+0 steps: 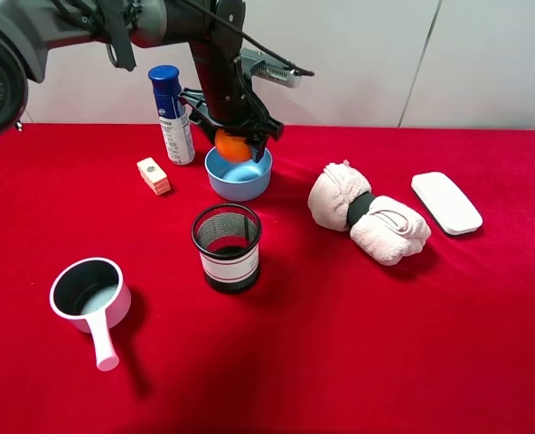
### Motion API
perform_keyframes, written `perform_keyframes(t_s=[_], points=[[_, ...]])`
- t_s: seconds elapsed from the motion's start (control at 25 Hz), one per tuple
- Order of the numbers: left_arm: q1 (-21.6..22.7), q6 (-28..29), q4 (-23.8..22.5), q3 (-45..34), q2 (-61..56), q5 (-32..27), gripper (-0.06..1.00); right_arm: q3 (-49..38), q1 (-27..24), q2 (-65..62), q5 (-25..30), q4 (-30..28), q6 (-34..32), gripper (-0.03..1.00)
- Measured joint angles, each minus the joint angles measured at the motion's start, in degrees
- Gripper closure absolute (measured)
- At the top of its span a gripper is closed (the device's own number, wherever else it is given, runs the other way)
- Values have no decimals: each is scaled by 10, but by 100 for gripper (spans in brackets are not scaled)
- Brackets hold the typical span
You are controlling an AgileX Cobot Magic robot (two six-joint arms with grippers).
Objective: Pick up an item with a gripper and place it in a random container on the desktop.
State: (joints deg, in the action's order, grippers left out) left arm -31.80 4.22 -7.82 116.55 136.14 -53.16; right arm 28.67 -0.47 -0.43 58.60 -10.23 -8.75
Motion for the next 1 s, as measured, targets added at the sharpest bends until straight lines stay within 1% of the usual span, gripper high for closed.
perform_keyframes(t_s=[0.32, 0.4, 0.44, 0.48, 0.6, 0.84, 1.0], points=[[0, 0, -2, 0, 0, 10, 20, 0, 0, 0, 0, 0, 0, 27], [0, 0, -2, 0, 0, 10, 16, 0, 0, 0, 0, 0, 0, 27], [0, 0, -2, 0, 0, 10, 13, 0, 0, 0, 0, 0, 0, 27], [0, 0, -2, 0, 0, 10, 6, 0, 0, 0, 0, 0, 0, 27], [0, 0, -3, 0, 0, 10, -2, 0, 0, 0, 0, 0, 0, 27], [0, 0, -3, 0, 0, 10, -5, 0, 0, 0, 0, 0, 0, 27], [0, -1, -3, 17, 0, -9, -5, 0, 0, 0, 0, 0, 0, 27]])
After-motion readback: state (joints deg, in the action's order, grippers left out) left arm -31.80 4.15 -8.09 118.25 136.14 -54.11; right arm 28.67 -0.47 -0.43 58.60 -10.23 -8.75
